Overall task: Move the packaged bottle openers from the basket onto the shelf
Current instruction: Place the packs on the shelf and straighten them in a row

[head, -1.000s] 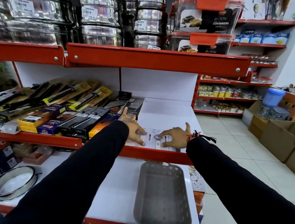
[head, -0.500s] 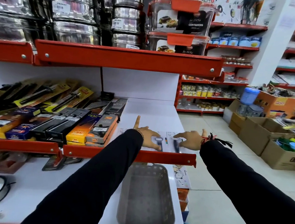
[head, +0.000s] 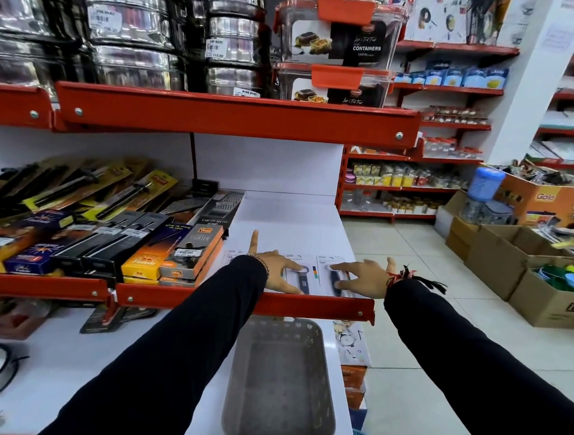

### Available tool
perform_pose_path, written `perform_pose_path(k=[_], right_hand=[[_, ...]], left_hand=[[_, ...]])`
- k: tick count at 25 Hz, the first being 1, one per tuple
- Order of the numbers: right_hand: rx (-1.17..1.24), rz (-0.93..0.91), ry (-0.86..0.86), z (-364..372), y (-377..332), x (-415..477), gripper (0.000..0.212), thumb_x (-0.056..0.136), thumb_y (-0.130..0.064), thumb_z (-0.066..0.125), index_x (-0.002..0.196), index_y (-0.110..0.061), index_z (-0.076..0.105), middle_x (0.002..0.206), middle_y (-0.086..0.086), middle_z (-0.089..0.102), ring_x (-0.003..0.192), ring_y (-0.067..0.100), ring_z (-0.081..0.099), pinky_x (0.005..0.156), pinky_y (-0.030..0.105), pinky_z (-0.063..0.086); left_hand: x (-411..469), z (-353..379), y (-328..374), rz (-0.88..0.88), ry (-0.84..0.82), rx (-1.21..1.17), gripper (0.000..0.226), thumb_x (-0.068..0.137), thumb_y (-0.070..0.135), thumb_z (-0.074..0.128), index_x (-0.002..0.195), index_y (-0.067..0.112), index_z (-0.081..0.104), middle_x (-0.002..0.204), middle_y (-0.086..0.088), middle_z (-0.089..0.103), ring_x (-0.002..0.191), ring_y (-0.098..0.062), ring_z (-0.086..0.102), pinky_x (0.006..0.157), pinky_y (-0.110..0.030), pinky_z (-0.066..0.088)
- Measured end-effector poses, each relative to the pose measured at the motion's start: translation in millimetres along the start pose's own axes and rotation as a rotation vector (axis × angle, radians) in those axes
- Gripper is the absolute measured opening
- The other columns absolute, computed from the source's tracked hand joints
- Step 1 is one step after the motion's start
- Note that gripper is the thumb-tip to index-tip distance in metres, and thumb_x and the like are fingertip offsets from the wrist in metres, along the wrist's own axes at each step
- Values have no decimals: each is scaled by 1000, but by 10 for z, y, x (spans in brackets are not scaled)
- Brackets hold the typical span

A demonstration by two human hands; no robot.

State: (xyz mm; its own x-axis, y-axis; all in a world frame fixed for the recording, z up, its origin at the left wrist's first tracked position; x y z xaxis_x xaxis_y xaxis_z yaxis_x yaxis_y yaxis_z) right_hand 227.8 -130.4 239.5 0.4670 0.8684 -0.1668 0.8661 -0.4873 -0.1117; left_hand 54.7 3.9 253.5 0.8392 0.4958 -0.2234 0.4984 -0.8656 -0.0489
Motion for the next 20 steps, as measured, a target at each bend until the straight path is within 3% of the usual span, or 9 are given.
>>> perform_pose_path(k=[20], right_hand=[[-23, -51, 42, 8, -68, -97, 56, 90, -69, 35, 145, -56, 30, 161, -11, 32, 153, 26, 15, 114, 67, -14]], left_hand=[[56, -90, -24, 24, -60, -15, 66, 82, 68, 56, 144, 49, 40, 152, 0, 47, 153, -22, 21, 106, -69, -29]])
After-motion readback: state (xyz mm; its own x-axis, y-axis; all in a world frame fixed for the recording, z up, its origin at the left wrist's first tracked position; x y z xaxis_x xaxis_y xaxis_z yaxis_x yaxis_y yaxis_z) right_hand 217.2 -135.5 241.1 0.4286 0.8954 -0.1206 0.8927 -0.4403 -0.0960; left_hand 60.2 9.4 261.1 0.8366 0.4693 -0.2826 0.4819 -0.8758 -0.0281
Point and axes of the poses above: each hand's wrist, its own x-axis towards the middle knuckle, its own z-axis out of the palm, y = z × x, the point moved 4 cm from there along x, towards the middle knuckle
